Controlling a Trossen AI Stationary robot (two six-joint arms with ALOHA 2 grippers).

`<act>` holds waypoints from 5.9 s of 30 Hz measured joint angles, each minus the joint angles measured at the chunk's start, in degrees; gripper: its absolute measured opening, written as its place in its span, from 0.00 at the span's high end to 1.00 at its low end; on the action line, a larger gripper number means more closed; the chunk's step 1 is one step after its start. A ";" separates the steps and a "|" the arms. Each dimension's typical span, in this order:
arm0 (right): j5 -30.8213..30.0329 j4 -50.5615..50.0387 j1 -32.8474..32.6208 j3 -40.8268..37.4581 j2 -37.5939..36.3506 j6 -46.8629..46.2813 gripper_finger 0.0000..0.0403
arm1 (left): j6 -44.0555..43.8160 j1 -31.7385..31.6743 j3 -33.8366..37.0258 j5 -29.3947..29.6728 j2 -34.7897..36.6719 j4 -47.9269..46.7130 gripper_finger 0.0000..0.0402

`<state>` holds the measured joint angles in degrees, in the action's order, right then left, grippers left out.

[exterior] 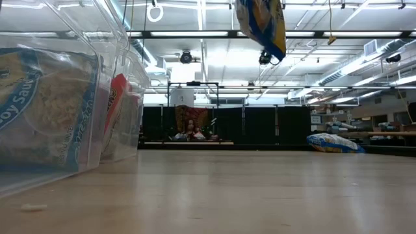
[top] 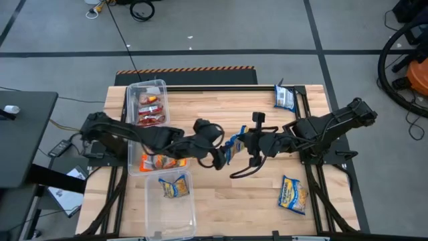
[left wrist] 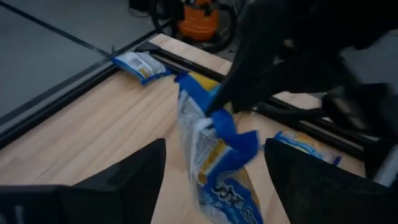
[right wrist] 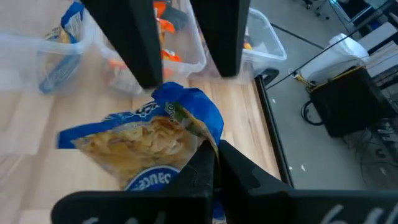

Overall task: Sort Maruchan noodles
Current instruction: Put the blue noodle pack into the bottom transparent bin

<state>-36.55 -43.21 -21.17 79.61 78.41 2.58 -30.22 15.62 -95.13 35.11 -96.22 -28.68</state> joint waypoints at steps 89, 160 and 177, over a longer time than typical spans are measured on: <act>7.63 50.40 -17.21 0.02 22.03 -42.53 0.46 | -28.52 41.68 33.79 14.70 2.25 -10.31 0.98; 65.04 7.77 -32.91 -32.17 15.41 -115.52 0.55 | -5.90 33.59 -0.37 10.71 2.47 -27.68 0.65; 50.16 11.00 -22.07 -32.04 15.26 -115.86 0.74 | -4.41 33.35 -0.37 14.19 2.47 -27.68 0.65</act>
<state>13.60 -32.21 -43.23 47.57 93.67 -113.27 -34.64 48.97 -95.50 49.30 -93.76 -56.36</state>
